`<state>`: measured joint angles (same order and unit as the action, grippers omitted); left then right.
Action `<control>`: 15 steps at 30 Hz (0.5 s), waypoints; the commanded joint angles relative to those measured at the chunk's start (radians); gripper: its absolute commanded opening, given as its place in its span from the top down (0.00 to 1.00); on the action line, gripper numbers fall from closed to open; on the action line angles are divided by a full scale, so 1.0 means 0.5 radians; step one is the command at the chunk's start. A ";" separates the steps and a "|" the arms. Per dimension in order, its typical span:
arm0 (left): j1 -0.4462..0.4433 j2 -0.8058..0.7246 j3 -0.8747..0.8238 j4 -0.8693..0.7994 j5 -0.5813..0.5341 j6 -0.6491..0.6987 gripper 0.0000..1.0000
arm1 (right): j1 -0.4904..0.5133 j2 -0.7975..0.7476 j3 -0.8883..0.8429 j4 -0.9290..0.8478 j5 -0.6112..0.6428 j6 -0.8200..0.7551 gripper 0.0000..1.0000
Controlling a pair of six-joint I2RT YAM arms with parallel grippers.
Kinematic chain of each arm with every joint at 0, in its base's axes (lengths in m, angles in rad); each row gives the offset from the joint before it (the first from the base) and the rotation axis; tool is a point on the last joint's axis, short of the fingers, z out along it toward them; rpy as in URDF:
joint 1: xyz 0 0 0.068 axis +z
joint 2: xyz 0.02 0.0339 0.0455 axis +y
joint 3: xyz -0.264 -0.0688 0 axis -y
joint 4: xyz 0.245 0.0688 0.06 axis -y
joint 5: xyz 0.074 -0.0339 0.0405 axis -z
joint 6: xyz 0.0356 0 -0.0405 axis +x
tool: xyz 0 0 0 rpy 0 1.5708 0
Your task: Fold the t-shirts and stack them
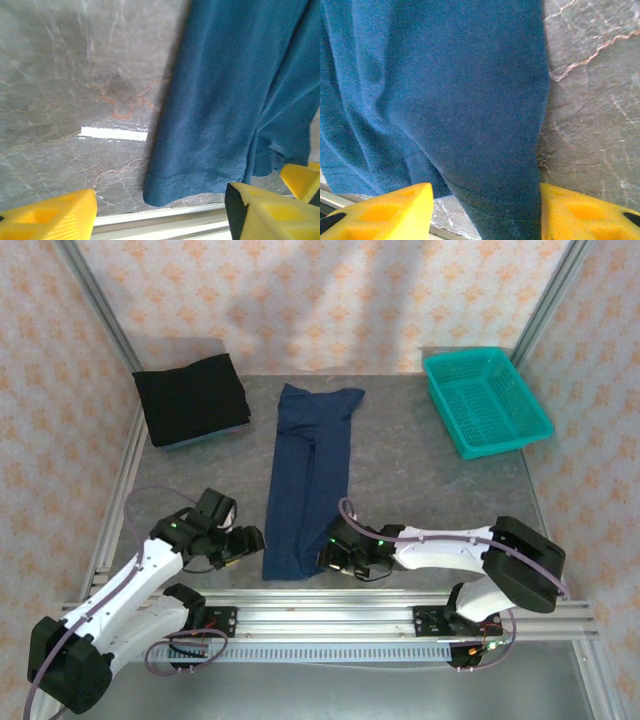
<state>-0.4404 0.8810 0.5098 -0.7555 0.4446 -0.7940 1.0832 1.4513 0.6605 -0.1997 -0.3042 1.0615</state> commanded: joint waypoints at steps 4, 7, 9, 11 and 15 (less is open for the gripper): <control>-0.067 0.026 -0.185 0.344 0.099 -0.211 0.39 | -0.007 0.029 -0.048 0.114 0.070 0.058 0.48; -0.083 0.056 -0.230 0.410 0.130 -0.239 0.42 | -0.007 0.041 -0.057 0.132 0.075 0.067 0.49; -0.095 0.077 -0.262 0.468 0.164 -0.266 0.44 | -0.007 0.051 -0.057 0.124 0.081 0.068 0.49; -0.114 0.099 -0.299 0.546 0.203 -0.286 0.46 | -0.011 0.059 -0.060 0.125 0.086 0.068 0.50; -0.156 0.166 -0.346 0.668 0.236 -0.320 0.52 | -0.011 0.066 -0.068 0.134 0.096 0.080 0.52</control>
<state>-0.5022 0.9508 0.3534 -0.4969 0.5350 -0.9241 1.0824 1.4513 0.6483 -0.1925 -0.2955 1.0882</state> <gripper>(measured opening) 0.486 0.487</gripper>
